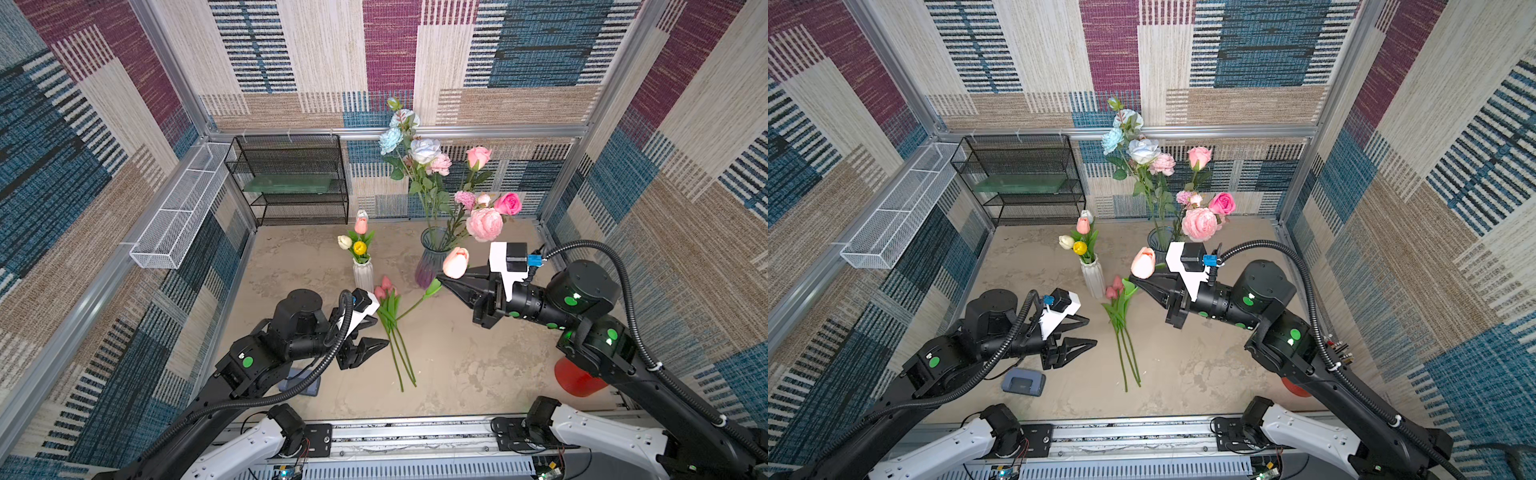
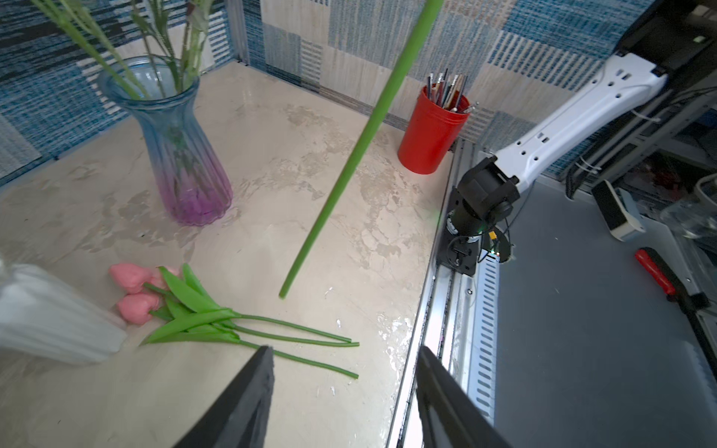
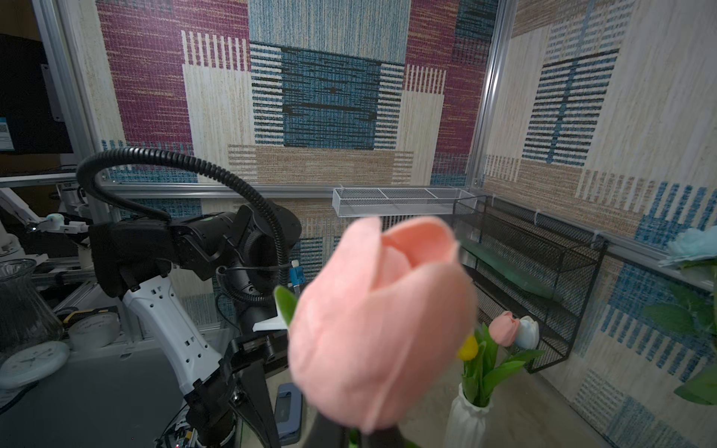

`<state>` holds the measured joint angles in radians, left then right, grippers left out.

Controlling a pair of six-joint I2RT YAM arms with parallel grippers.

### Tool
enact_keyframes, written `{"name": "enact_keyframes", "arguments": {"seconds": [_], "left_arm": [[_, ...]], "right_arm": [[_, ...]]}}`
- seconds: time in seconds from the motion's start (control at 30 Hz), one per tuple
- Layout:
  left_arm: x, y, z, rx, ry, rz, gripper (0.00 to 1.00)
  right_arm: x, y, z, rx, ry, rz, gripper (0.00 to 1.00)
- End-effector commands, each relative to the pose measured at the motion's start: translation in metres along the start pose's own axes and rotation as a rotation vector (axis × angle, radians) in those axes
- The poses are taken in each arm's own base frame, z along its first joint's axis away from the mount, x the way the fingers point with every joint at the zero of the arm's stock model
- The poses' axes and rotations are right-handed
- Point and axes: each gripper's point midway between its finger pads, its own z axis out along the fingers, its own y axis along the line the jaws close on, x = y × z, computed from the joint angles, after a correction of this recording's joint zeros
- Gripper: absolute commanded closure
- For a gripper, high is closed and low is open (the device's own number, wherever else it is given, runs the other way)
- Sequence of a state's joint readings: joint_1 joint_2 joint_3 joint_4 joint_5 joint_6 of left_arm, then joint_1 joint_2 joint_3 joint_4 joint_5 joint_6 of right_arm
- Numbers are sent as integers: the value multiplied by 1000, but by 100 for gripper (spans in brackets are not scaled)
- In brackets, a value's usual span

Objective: Pick out pink flowers from the vase
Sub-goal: Pick up the flower from the vase.

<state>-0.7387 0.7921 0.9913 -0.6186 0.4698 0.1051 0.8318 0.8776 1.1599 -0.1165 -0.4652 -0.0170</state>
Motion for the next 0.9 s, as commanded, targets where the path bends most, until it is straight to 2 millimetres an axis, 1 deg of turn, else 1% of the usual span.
{"name": "enact_keyframes", "arguments": {"seconds": [0.0,0.1,0.2,0.3,0.33,0.4,0.43,0.57,0.67,0.7,0.77,0.8,0.83,0.87], "left_arm": [[-14,-25,4,150,-76,115,41],[-13,-30,11,195,-81,138,42],[-10,-23,19,164,-63,153,43],[-10,-20,22,145,-58,178,45],[-10,-12,24,99,-52,184,47],[-10,-9,24,82,-52,198,51],[-10,-9,24,82,-55,203,55],[-10,-14,23,100,-65,216,82],[-7,-18,21,115,-73,229,98],[-6,-18,21,114,-73,229,100],[-6,-19,19,114,-79,231,100],[-6,-19,19,115,-82,228,100],[-6,-20,19,117,-87,222,100],[-6,-20,18,117,-92,214,100]], "right_arm": [[-13,9,-6,-34,-84,47,94],[-7,10,-6,-42,-78,82,94],[-4,16,-4,-80,-76,106,94],[-1,21,-2,-116,-67,122,94],[0,23,-2,-126,-66,125,94],[1,25,-1,-138,-62,131,94],[2,25,0,-143,-57,135,94],[4,24,2,-138,-51,138,94],[5,21,4,-125,-49,136,95],[4,20,5,-122,-50,135,95],[4,18,7,-113,-45,138,95],[6,16,8,-108,-40,140,93],[6,14,9,-95,-36,142,85],[6,10,10,-73,-37,140,72]]}}
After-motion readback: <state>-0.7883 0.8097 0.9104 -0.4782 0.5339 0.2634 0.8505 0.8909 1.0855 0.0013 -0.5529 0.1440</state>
